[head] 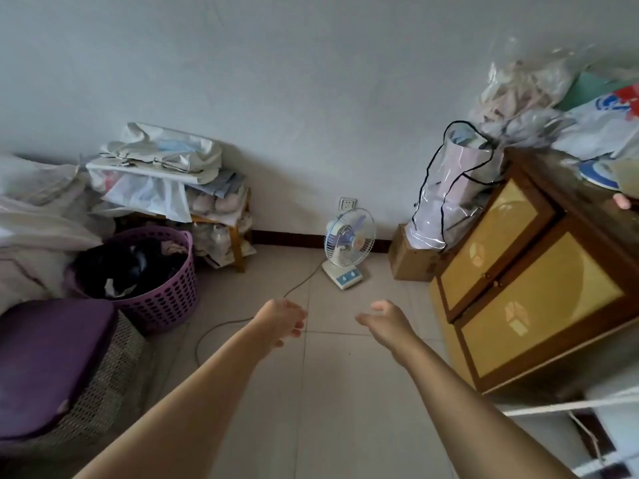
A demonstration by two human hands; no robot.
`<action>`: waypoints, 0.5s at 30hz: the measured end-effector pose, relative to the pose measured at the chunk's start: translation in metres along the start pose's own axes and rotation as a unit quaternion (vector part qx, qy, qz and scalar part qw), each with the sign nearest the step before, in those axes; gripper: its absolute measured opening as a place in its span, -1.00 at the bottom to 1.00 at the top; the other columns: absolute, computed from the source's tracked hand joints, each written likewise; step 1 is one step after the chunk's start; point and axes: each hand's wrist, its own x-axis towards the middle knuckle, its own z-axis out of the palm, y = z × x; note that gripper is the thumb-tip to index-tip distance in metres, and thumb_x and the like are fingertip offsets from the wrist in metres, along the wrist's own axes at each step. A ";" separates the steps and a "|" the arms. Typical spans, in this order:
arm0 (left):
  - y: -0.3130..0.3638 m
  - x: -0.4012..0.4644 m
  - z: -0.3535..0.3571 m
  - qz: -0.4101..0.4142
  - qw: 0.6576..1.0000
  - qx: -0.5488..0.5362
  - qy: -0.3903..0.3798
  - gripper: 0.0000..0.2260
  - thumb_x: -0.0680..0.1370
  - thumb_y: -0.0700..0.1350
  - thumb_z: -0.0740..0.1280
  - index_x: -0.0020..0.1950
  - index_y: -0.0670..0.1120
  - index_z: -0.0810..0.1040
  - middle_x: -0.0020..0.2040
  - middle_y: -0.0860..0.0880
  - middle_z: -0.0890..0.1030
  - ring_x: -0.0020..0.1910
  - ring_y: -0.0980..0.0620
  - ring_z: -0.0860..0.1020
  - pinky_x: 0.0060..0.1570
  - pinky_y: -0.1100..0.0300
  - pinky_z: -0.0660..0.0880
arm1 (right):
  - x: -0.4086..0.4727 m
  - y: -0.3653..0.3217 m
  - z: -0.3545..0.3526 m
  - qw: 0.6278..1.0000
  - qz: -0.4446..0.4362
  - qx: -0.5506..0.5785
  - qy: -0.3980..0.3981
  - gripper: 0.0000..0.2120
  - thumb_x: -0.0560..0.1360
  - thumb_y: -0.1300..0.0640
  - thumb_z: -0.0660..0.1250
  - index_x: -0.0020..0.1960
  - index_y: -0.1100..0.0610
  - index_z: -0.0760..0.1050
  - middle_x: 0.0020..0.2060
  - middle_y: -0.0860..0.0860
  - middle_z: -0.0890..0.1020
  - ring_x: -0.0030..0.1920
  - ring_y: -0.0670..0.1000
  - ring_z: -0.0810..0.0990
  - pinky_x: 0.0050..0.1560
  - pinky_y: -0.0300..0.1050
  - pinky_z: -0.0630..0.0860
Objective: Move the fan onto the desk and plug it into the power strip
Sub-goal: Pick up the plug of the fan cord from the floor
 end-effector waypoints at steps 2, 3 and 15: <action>-0.002 0.011 -0.008 0.008 1.000 0.003 0.003 -0.88 0.59 -0.12 0.23 0.09 -0.07 0.50 0.00 -0.09 0.57 -0.08 -0.02 0.53 -0.11 0.18 0.35 | 0.010 -0.006 0.006 1.000 -0.005 -0.001 0.002 -0.46 0.45 0.04 0.37 0.36 0.20 0.35 0.30 0.14 0.48 0.28 0.13 0.47 0.22 -0.09 0.39; -0.004 0.018 -0.012 0.006 1.000 0.004 0.004 -0.86 0.58 -0.11 0.23 0.11 -0.08 0.51 0.00 -0.09 0.58 -0.07 -0.02 0.53 -0.11 0.18 0.35 | 0.015 -0.008 0.009 1.000 -0.004 -0.001 0.003 -0.46 0.46 0.04 0.37 0.37 0.20 0.35 0.31 0.13 0.47 0.29 0.13 0.46 0.23 -0.09 0.38; -0.001 0.128 -0.034 -0.058 0.996 -0.026 0.060 -0.91 0.58 -0.12 0.24 0.06 -0.06 0.49 0.00 -0.08 0.58 -0.11 0.01 0.55 -0.28 0.24 0.34 | 0.129 -0.038 0.046 0.998 0.001 -0.026 -0.063 -0.43 0.46 -0.03 0.37 0.39 0.16 0.33 0.31 0.13 0.47 0.30 0.12 0.46 0.26 -0.08 0.36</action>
